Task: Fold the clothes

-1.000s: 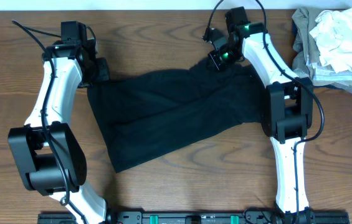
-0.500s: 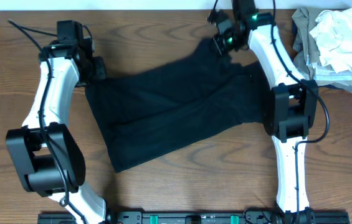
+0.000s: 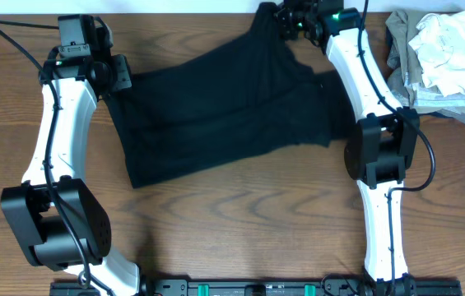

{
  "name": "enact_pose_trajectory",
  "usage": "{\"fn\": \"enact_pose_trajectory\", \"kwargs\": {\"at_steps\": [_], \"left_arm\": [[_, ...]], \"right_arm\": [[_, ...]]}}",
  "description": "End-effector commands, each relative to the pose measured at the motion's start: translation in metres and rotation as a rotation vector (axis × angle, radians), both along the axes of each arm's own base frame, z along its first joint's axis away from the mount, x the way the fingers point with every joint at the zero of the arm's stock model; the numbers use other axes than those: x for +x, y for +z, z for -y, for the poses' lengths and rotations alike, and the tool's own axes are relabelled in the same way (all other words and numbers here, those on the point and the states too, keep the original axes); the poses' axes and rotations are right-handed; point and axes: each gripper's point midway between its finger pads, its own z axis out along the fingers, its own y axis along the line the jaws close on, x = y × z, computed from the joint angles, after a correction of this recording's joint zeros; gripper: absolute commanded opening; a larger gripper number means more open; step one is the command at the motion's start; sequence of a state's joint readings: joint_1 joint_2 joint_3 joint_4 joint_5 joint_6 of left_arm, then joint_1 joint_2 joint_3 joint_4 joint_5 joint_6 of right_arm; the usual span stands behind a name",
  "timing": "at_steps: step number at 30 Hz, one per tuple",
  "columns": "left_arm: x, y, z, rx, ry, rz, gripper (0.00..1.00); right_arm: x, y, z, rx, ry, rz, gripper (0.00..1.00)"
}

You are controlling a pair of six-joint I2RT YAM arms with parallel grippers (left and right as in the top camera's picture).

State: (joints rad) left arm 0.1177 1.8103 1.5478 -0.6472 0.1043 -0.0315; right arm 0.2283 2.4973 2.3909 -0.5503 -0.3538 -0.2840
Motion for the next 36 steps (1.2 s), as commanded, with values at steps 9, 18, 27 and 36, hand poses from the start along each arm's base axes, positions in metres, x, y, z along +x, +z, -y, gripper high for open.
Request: {"fn": "enact_pose_trajectory", "kwargs": {"at_steps": [9, 18, 27, 36], "left_arm": [[-0.021, 0.000, -0.002, 0.005, 0.003, -0.079, 0.06], [-0.067, -0.030, 0.004, -0.020, 0.002, -0.283, 0.06], [-0.105, -0.072, 0.009, -0.038, 0.000, -0.429, 0.06], [-0.122, -0.089, 0.011, -0.045, 0.000, -0.488, 0.09]], "right_arm": [[-0.055, -0.021, 0.016, -0.087, 0.002, -0.262, 0.01], [-0.091, -0.018, 0.054, -0.118, -0.041, -0.422, 0.01], [-0.144, -0.045, 0.087, -0.174, -0.047, -0.683, 0.26], [-0.181, -0.055, 0.102, -0.249, -0.060, -0.836, 0.40]]}}
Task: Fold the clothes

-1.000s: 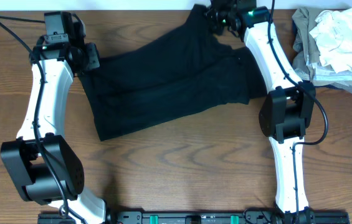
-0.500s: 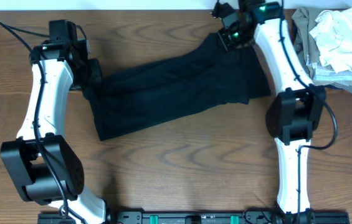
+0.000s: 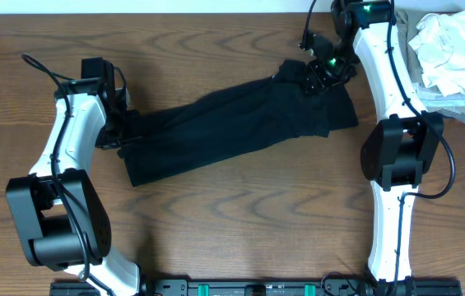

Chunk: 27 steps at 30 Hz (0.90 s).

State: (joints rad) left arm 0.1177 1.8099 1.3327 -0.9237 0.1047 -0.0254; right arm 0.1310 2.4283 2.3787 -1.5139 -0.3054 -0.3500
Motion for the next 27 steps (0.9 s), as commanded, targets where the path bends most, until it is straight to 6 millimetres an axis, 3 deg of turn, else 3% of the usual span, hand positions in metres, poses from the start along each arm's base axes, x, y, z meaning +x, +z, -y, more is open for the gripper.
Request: {"fn": "enact_pose_trajectory", "kwargs": {"at_steps": [1, 6, 11, 21, 27], "left_arm": [[-0.003, 0.003, -0.003, 0.011, 0.003, 0.000, 0.16], [-0.007, 0.003, -0.001, -0.001, 0.012, -0.017, 0.52], [-0.010, 0.004, 0.002, -0.075, 0.034, -0.021, 0.76], [0.001, 0.001, -0.001, -0.129, 0.062, 0.021, 0.85], [0.006, -0.015, 0.000, -0.138, 0.054, 0.016, 0.87]], "right_arm": [[-0.002, 0.011, 0.005, -0.018, 0.005, 0.020, 0.40], [-0.001, 0.011, 0.005, -0.014, 0.006, 0.027, 0.40], [0.003, 0.012, 0.003, -0.007, 0.007, 0.040, 0.43], [0.008, 0.012, -0.004, 0.007, 0.018, 0.068, 0.46], [0.008, 0.012, -0.004, 0.007, 0.025, 0.070, 0.46]]}}
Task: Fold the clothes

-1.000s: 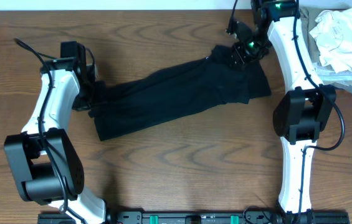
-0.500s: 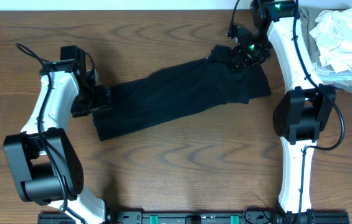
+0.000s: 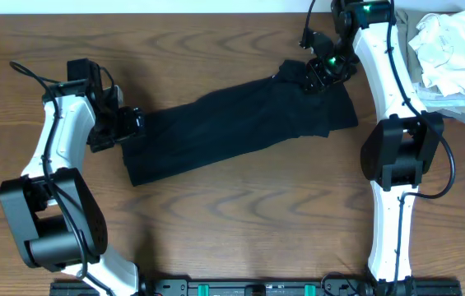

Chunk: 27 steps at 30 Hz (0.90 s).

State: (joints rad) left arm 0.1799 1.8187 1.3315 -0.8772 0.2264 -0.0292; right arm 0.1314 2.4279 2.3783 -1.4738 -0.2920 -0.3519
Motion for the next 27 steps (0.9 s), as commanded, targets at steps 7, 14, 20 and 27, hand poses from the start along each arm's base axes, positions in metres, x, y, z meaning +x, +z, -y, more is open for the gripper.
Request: {"fn": "enact_pose_trajectory", "kwargs": {"at_steps": [7, 14, 20, 27], "left_arm": [[-0.011, -0.045, 0.001, -0.015, -0.007, -0.077, 0.87], [-0.026, -0.073, 0.000, 0.000, -0.001, -0.119, 0.87], [-0.033, -0.090, 0.003, -0.007, 0.050, -0.120, 0.75], [-0.034, -0.103, 0.016, -0.073, 0.065, -0.086, 0.35]], "right_arm": [[-0.002, 0.013, -0.005, 0.015, 0.026, 0.029, 0.46], [0.002, 0.013, -0.005, 0.016, 0.029, 0.044, 0.47], [0.003, 0.013, -0.005, 0.017, 0.029, 0.049, 0.47], [0.007, 0.014, -0.006, 0.019, 0.029, 0.064, 0.48]]}}
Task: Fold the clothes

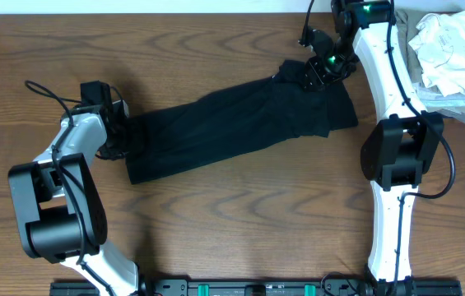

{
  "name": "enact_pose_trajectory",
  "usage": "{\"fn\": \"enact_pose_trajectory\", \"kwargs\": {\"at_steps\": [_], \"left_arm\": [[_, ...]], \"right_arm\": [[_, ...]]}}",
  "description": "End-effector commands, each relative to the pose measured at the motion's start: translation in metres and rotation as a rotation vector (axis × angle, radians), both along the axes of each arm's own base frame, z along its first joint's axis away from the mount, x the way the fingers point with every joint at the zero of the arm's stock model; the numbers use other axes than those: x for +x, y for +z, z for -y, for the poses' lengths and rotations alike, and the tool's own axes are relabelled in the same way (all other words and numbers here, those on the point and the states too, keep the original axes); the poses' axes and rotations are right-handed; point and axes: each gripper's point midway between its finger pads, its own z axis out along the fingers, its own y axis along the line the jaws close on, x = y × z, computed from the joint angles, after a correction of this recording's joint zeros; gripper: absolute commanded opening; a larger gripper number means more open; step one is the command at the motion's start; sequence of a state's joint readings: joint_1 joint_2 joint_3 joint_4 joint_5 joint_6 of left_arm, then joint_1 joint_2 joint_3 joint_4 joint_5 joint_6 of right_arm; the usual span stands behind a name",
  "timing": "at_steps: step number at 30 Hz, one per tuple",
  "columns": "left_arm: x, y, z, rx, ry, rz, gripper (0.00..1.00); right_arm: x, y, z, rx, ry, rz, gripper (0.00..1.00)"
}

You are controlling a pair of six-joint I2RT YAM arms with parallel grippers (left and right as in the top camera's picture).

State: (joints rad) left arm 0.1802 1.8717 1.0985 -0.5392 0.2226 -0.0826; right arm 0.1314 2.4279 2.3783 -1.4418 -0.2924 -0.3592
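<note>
A black garment (232, 123) lies on the wooden table (240, 222) as a long folded band, slanting from lower left to upper right. My left gripper (121, 136) sits low at the band's left end, touching or just over its edge. At the upper right end my right gripper (314, 76) rests on the cloth's top corner. Both sets of fingers are dark against the black cloth, so whether either is shut on it does not show.
A heap of crumpled white and grey-green clothes (446, 53) lies at the back right corner, just beyond the right arm. The arms' base rail (257, 288) runs along the front edge.
My left gripper, which stood a little up and left of the garment's end, is now lower and right at that left edge. The right gripper and the garment look unchanged.
At first the garment lay spread wide, with both grippers at its far corners. Then it was folded into a narrow band with both grippers at its ends. The left gripper then stood just off the cloth, and now is back at the left end.
</note>
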Motion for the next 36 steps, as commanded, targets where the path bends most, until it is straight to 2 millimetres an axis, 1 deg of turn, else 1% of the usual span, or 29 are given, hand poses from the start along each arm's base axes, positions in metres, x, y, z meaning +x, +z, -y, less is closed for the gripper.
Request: {"fn": "enact_pose_trajectory", "kwargs": {"at_steps": [1, 4, 6, 7, 10, 19, 23, 26, 29, 31, 34, 36], "left_arm": [[-0.033, -0.034, 0.017, -0.080, 0.015, -0.127, 0.29], [-0.033, -0.033, 0.013, -0.084, 0.046, -0.128, 0.12], [-0.035, -0.029, 0.008, -0.086, 0.065, -0.129, 0.07], [-0.035, -0.027, 0.006, -0.086, 0.072, -0.128, 0.06], [-0.037, -0.014, -0.001, -0.084, 0.095, -0.111, 0.06], [-0.042, 0.046, -0.026, -0.057, 0.147, 0.009, 0.06], [-0.048, 0.075, -0.039, -0.028, 0.174, 0.075, 0.06], [-0.051, 0.089, -0.045, -0.014, 0.182, 0.111, 0.06], [-0.051, 0.097, -0.047, -0.007, 0.186, 0.135, 0.06], [-0.050, 0.098, -0.046, -0.009, 0.186, 0.139, 0.06], [-0.045, 0.099, -0.037, -0.015, 0.157, 0.151, 0.06], [-0.037, 0.101, -0.029, -0.015, 0.138, 0.175, 0.06]], "right_arm": [[-0.001, 0.013, -0.005, 0.014, 0.022, 0.031, 0.48], [-0.001, 0.013, -0.005, 0.015, 0.022, 0.032, 0.49], [-0.001, 0.013, -0.005, 0.015, 0.018, 0.031, 0.49], [0.000, 0.013, -0.005, 0.015, 0.016, 0.031, 0.48], [0.000, 0.013, -0.005, 0.015, 0.010, 0.029, 0.49], [-0.001, 0.013, -0.005, 0.016, -0.015, 0.019, 0.49], [0.000, 0.013, -0.003, 0.016, -0.025, 0.017, 0.49], [0.001, 0.013, 0.000, 0.016, -0.032, 0.019, 0.49], [0.001, 0.013, 0.000, 0.016, -0.033, 0.020, 0.50], [0.001, 0.013, 0.000, 0.017, -0.033, 0.020, 0.50], [0.002, 0.013, 0.000, 0.018, -0.036, 0.022, 0.50], [0.002, 0.013, 0.000, 0.018, -0.040, 0.023, 0.50]]}}
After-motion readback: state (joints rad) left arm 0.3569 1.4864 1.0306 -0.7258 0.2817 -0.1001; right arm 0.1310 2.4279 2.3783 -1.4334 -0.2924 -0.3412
